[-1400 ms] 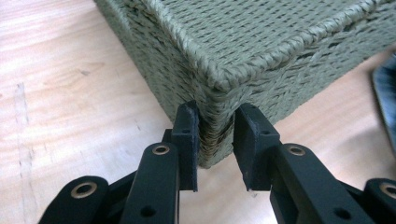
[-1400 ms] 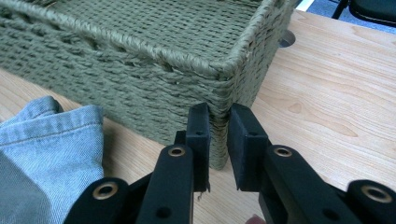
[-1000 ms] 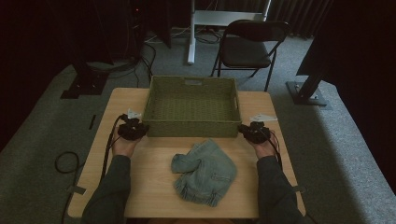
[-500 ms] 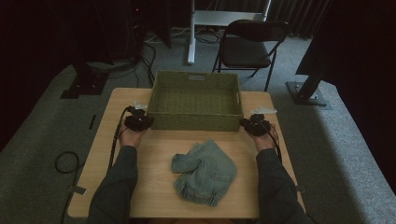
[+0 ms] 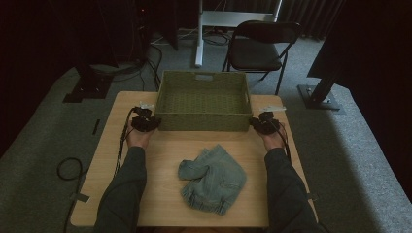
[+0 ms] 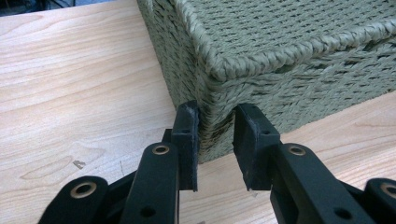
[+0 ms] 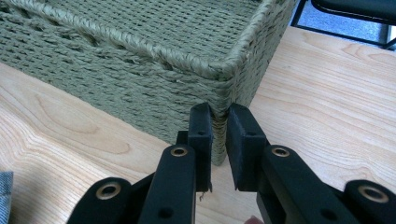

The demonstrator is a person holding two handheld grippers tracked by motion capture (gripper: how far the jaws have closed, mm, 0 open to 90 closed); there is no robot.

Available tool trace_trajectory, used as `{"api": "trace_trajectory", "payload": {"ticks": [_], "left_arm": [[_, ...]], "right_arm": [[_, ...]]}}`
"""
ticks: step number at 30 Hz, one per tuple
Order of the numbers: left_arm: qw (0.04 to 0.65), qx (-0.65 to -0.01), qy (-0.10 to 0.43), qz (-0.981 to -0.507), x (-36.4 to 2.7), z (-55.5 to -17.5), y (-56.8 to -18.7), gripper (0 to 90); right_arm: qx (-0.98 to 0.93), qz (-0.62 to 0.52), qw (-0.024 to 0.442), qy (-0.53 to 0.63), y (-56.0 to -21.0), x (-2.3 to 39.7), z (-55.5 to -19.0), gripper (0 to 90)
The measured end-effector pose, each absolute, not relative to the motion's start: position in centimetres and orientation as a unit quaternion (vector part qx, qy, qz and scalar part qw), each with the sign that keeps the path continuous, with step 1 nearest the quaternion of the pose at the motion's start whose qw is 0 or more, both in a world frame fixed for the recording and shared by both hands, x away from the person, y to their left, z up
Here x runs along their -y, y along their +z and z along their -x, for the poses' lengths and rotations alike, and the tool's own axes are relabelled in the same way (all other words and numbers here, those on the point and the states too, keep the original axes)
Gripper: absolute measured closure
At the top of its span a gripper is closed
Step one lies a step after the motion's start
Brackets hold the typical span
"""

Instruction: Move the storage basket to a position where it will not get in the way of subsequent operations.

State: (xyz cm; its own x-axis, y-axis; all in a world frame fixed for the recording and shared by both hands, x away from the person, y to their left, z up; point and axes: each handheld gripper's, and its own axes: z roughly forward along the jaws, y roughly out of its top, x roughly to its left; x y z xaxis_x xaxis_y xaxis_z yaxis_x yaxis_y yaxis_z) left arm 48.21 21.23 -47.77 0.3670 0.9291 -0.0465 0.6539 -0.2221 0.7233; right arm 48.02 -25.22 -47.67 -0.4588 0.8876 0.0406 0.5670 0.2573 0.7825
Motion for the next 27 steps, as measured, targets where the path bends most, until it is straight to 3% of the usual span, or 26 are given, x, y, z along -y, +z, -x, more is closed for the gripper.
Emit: {"api": "trace_trajectory", "payload": {"ticks": [6, 27], "left_arm": [[0.332, -0.515, 0.204, -0.764, -21.4, -47.3, -47.5, 61.5], [0.388, -0.438, 0.197, -0.787, -20.8, -40.8, -44.4, 56.4]], "right_arm": [[-0.766, -0.476, 0.211, 0.376, -47.7, 25.2, -47.5, 72.8], [-0.802, -0.408, 0.220, 0.377, -46.3, 23.6, -41.0, 55.9]]}}
